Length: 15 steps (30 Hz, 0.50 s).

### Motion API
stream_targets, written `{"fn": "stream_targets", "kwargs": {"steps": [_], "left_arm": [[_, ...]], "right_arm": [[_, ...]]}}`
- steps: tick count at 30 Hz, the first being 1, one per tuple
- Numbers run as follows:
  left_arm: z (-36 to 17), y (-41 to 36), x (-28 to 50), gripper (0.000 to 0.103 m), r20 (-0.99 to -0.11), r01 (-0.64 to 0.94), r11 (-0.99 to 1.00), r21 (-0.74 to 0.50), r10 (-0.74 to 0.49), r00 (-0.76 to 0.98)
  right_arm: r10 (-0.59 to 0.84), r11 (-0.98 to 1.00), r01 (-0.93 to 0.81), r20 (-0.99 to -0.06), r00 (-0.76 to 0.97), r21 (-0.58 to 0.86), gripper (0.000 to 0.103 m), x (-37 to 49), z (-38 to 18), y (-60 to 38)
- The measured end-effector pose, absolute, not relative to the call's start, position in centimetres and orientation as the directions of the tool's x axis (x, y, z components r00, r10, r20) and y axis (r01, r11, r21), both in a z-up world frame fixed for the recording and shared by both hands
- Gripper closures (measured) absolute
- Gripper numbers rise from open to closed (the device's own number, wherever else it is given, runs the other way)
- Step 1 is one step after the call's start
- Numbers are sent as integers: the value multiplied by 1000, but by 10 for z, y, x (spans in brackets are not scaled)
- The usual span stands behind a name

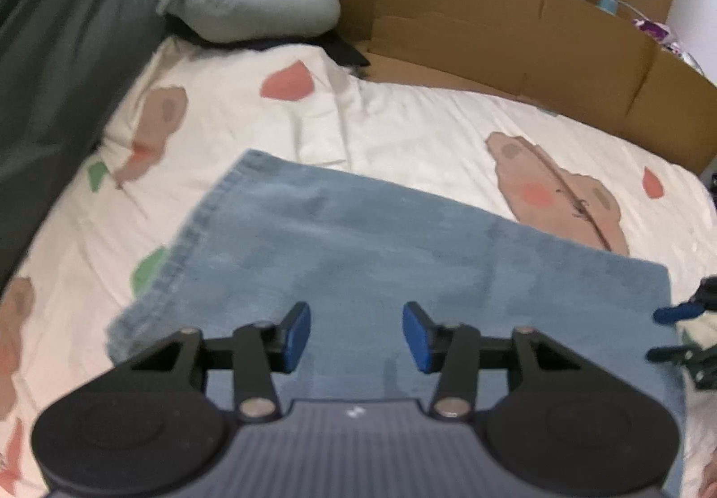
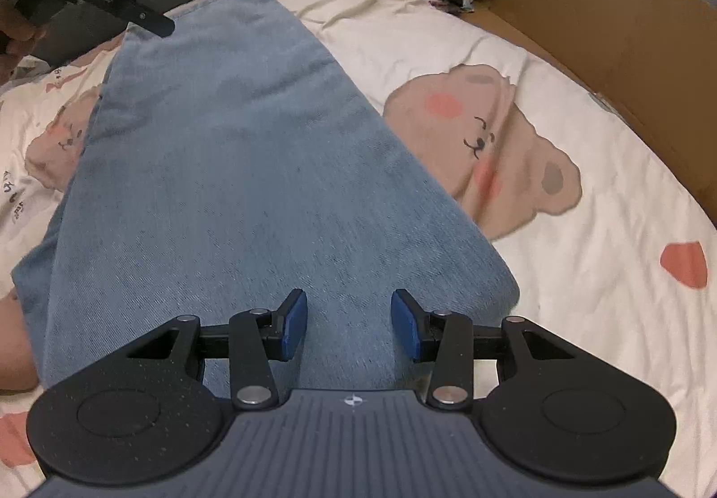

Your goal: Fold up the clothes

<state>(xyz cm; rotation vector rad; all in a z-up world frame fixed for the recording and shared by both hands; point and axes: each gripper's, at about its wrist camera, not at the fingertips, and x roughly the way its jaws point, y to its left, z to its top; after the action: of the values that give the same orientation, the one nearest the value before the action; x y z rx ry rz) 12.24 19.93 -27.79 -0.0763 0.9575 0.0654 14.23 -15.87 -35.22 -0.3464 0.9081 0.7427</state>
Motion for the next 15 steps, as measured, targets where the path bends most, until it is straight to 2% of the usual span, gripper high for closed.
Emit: {"fn": "stream_targets", "kwargs": {"steps": [15], "left_arm": [[-313,132,135,52,-845,133,983,-125,-176,506]], "right_arm": [[460,743,-668,-755,466,41,56,152,-349,-187]]}}
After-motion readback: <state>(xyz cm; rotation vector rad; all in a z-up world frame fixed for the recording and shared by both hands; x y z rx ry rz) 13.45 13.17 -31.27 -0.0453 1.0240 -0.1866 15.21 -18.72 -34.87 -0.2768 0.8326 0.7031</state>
